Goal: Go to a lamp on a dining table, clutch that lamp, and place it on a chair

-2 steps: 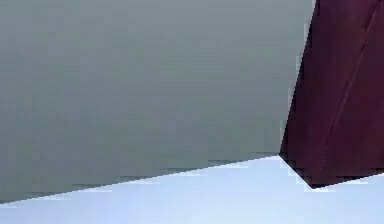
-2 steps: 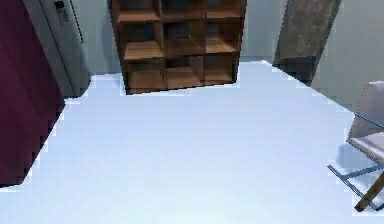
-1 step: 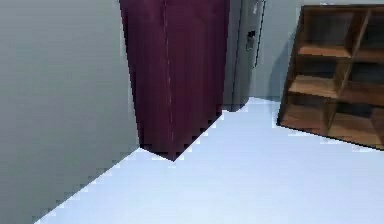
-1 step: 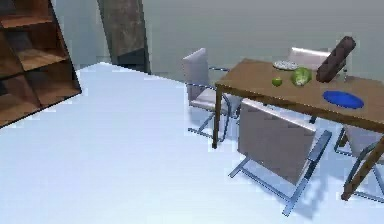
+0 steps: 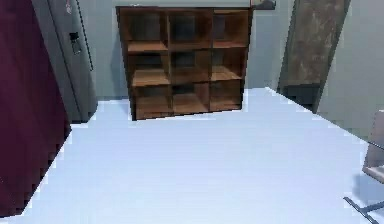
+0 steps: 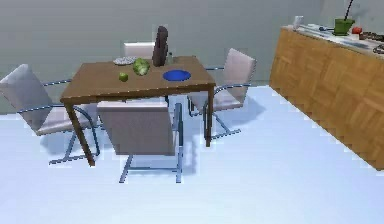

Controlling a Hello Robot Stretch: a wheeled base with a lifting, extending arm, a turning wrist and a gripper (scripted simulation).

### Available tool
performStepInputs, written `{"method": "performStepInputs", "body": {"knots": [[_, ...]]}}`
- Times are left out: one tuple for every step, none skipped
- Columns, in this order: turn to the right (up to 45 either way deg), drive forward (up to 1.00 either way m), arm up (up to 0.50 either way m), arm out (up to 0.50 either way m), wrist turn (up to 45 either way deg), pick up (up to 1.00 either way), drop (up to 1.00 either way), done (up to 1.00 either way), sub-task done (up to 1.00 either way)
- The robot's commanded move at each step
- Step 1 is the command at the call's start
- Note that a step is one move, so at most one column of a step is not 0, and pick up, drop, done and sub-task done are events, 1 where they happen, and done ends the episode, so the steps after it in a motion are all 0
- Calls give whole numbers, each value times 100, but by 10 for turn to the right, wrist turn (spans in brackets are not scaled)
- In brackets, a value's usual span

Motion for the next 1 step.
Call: {"method": "performStepInputs", "body": {"knots": [[240, 0, 0, 0, 0, 0, 0, 0, 0]]}}
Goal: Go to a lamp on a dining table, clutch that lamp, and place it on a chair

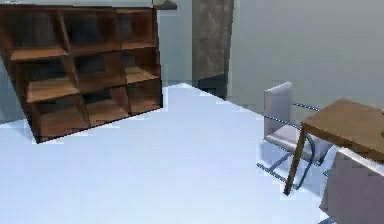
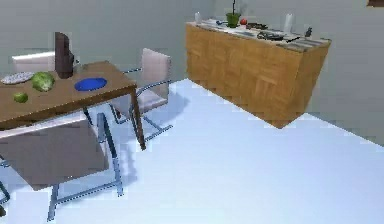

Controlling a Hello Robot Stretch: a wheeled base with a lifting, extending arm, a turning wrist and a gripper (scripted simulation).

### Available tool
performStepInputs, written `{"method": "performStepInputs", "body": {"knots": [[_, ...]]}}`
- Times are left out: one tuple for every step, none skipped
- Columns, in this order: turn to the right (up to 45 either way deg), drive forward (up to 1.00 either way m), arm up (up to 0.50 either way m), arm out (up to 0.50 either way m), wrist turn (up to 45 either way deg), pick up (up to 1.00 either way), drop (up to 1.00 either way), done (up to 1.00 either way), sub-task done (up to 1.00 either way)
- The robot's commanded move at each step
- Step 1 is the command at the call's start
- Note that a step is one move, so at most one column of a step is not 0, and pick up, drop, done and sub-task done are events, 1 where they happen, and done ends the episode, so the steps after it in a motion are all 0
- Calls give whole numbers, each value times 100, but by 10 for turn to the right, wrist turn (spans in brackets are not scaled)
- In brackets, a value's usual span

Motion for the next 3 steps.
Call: {"method": "performStepInputs", "body": {"knots": [[0, 100, 0, 0, 0, 0, 0, 0, 0], [0, 100, 0, 0, 0, 0, 0, 0, 0], [0, 100, 0, 0, 0, 0, 0, 0, 0]]}}
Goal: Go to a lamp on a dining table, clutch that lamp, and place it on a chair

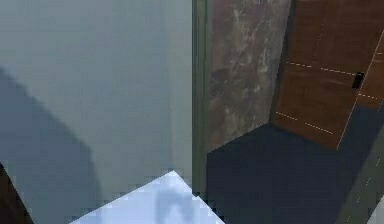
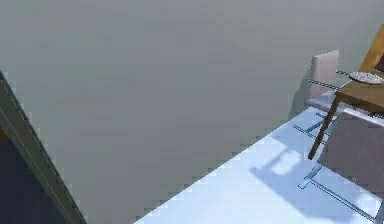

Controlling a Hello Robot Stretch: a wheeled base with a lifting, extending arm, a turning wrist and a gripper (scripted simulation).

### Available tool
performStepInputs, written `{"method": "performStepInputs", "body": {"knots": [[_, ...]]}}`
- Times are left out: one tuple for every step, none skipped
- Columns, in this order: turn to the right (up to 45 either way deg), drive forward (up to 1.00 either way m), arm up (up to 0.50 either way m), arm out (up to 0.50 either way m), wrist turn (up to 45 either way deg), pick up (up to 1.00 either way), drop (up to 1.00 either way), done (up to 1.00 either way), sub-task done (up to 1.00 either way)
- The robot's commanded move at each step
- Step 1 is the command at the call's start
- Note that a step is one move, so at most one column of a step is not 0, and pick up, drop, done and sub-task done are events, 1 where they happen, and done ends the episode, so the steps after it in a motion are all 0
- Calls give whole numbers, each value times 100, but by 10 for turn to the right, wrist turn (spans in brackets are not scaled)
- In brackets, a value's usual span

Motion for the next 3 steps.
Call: {"method": "performStepInputs", "body": {"knots": [[0, 20, 0, 0, 0, 0, 0, 0, 0], [60, 0, 0, 0, 0, 0, 0, 0, 0], [0, 60, 0, 0, 0, 0, 0, 0, 0]]}}
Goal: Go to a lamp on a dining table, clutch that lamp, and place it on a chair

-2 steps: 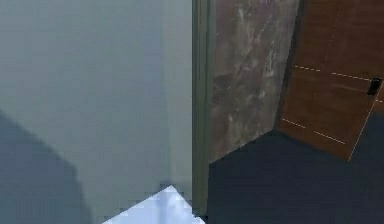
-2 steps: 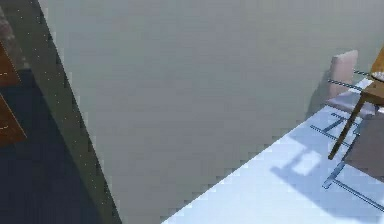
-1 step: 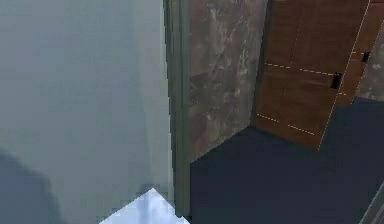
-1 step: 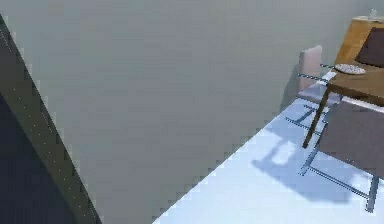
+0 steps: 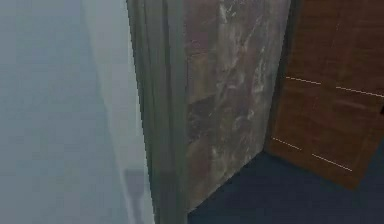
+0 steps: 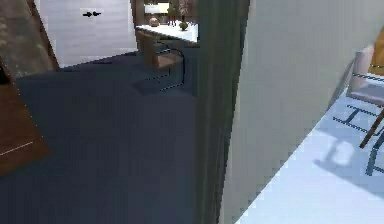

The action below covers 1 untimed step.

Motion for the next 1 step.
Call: {"method": "performStepInputs", "body": {"knots": [[450, 0, 0, 0, 0, 0, 0, 0, 0]]}}
